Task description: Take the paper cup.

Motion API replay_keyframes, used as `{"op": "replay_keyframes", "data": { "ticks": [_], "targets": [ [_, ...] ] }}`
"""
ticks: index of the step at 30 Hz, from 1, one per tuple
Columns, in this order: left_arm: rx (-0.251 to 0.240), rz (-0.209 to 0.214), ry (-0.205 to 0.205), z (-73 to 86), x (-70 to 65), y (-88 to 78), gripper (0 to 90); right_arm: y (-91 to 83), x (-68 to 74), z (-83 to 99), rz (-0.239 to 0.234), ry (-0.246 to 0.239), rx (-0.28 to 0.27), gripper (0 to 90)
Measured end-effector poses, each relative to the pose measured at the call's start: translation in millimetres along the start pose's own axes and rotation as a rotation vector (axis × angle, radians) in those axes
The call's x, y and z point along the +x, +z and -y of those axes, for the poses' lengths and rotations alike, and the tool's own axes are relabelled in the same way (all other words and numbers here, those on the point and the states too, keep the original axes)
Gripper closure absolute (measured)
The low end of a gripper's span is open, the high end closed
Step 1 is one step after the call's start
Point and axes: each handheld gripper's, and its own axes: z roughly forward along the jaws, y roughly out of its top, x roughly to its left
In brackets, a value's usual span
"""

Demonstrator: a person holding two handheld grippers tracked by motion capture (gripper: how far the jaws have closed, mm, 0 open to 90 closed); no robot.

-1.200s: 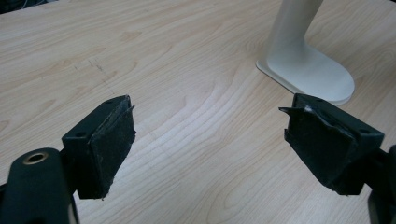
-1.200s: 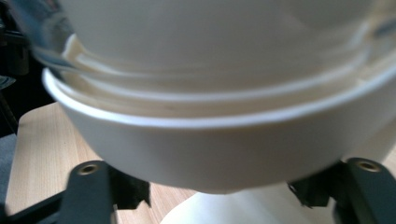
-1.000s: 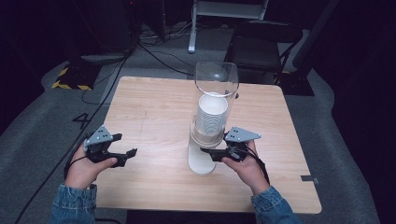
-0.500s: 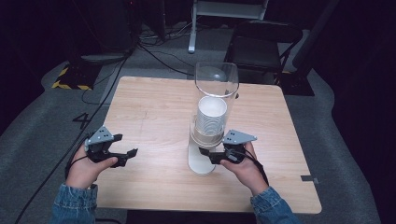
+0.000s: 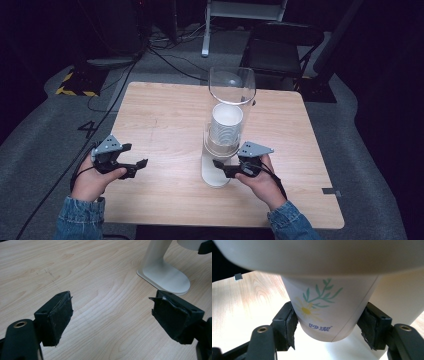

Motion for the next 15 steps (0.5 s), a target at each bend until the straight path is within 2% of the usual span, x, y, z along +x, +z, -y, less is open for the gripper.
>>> {"op": "replay_keyframes", "data": {
  "ticks": [1,15],
  "targets": [
    [0.002,0.000,0.001,-0.1,0.1,0.1,16.4,-0.1,0.1,0.5,-0.009,0.011,0.002,36.7],
    [0.005,0.001,-0.004,0.4,0.0,2.1,16.4,-1.3,1.1,0.1,0.000,0.000,0.009,36.8]
  ]
}}
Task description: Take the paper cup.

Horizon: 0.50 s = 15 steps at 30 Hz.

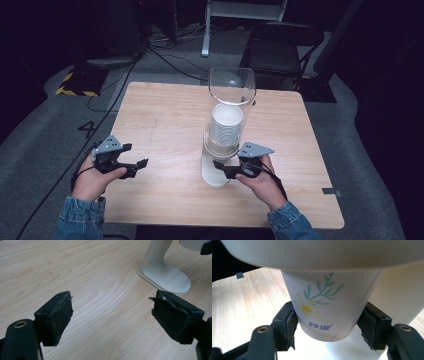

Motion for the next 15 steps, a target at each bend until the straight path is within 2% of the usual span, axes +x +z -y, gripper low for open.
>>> {"op": "replay_keyframes", "data": {
  "ticks": [11,15],
  "targets": [
    [0.005,0.002,0.002,0.0,-0.4,0.8,16.4,1.1,-1.8,1.2,0.009,-0.034,-0.006,36.9],
    [0.004,0.003,0.001,0.0,-1.0,1.3,16.4,1.7,-2.4,1.9,0.007,-0.032,-0.011,37.0]
  ]
}}
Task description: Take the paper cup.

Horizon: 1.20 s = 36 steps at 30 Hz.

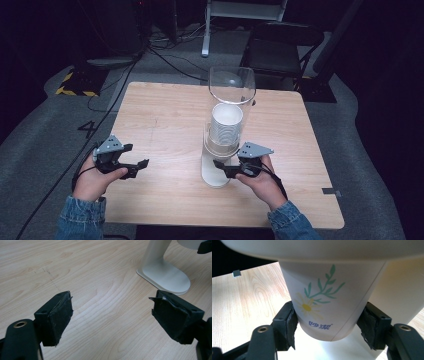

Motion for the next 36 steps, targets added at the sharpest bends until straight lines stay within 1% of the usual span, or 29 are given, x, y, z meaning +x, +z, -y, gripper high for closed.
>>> {"op": "replay_keyframes", "data": {
  "ticks": [2,3,7,11,12,13,16,21,24,25,26,27,28,29,30,32,33,36],
  "targets": [
    [0.000,0.002,-0.004,0.0,-0.4,0.0,16.4,0.4,-0.1,0.2,0.001,-0.001,-0.001,37.0],
    [0.001,0.000,0.001,-0.1,-0.1,-0.1,16.4,0.5,-0.1,0.3,0.003,-0.002,0.000,37.0],
    [0.000,0.000,0.000,-0.1,-0.4,-0.1,16.4,0.5,-0.5,0.4,0.005,-0.007,0.001,37.0],
    [0.005,0.000,0.001,0.2,-0.7,0.0,16.4,0.9,-2.2,0.8,0.017,-0.027,0.001,37.0],
    [0.003,0.001,-0.001,0.3,-0.8,0.1,16.4,1.2,-2.6,1.4,0.030,-0.048,0.006,37.1],
    [0.002,0.001,0.000,0.3,-0.8,0.0,16.4,1.4,-3.1,1.6,0.023,-0.040,0.001,37.1],
    [-0.001,0.000,-0.001,0.4,-0.8,-0.6,16.5,1.1,-3.5,1.5,0.017,-0.035,0.002,37.0],
    [0.001,-0.001,-0.004,0.5,-0.7,-0.4,16.5,0.5,-1.9,1.4,0.019,-0.026,0.009,37.1],
    [0.004,0.000,-0.005,0.8,-0.9,0.8,16.4,2.1,-0.3,2.6,0.008,-0.005,0.008,37.2],
    [0.004,0.002,-0.006,0.8,-0.9,0.8,16.4,3.8,0.0,3.8,0.005,0.000,0.040,37.2],
    [0.005,0.002,-0.004,0.7,-0.6,0.6,16.5,6.7,0.5,7.2,0.011,-0.011,0.073,37.3],
    [0.003,0.003,-0.001,0.4,-0.3,0.0,16.4,8.7,0.2,10.9,0.014,-0.010,0.084,37.3],
    [0.000,0.002,-0.001,0.0,-0.2,-0.7,16.5,11.0,-0.6,15.8,0.007,0.003,0.103,37.3],
    [-0.006,0.000,-0.004,-0.1,-0.2,-1.2,16.5,11.4,-1.6,17.5,0.010,-0.001,0.114,37.3],
    [-0.007,0.001,-0.010,0.1,-0.3,-1.6,16.5,11.0,-2.4,17.6,0.012,-0.004,0.114,37.2],
    [-0.005,-0.004,-0.005,0.3,0.9,-1.5,16.5,9.6,-2.7,16.8,0.005,-0.005,0.104,37.2],
    [-0.006,-0.001,-0.013,0.8,0.7,-0.8,16.5,9.4,-2.4,16.8,0.004,-0.007,0.104,37.2],
    [-0.002,0.000,-0.003,0.5,1.2,-0.2,16.5,9.6,-0.8,19.1,0.008,-0.020,0.122,37.2]
  ]
}}
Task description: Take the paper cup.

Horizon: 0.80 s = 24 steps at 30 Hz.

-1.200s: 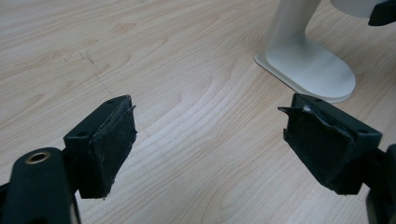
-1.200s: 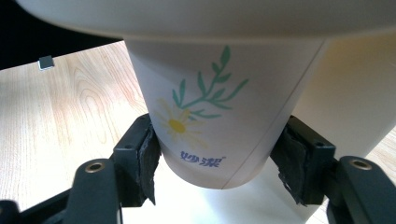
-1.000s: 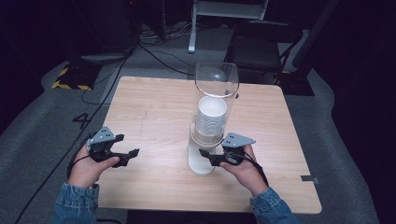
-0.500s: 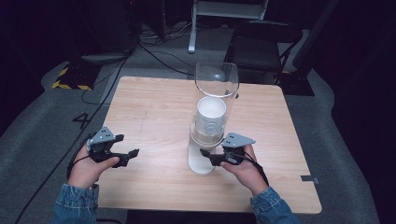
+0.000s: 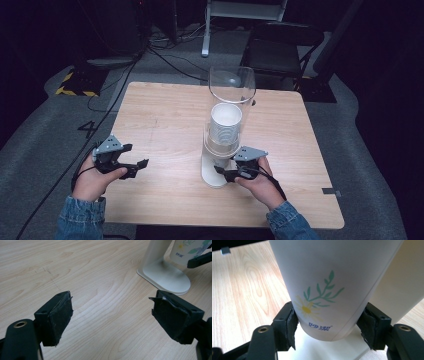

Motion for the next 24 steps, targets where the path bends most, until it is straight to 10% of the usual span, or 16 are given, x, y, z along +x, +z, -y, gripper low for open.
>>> {"op": "replay_keyframes", "data": {
  "ticks": [24],
  "targets": [
    [0.009,0.022,-0.002,-5.4,1.3,11.7,16.5,-25.9,1.0,25.9,0.041,-0.032,0.128,37.2]
  ]
}}
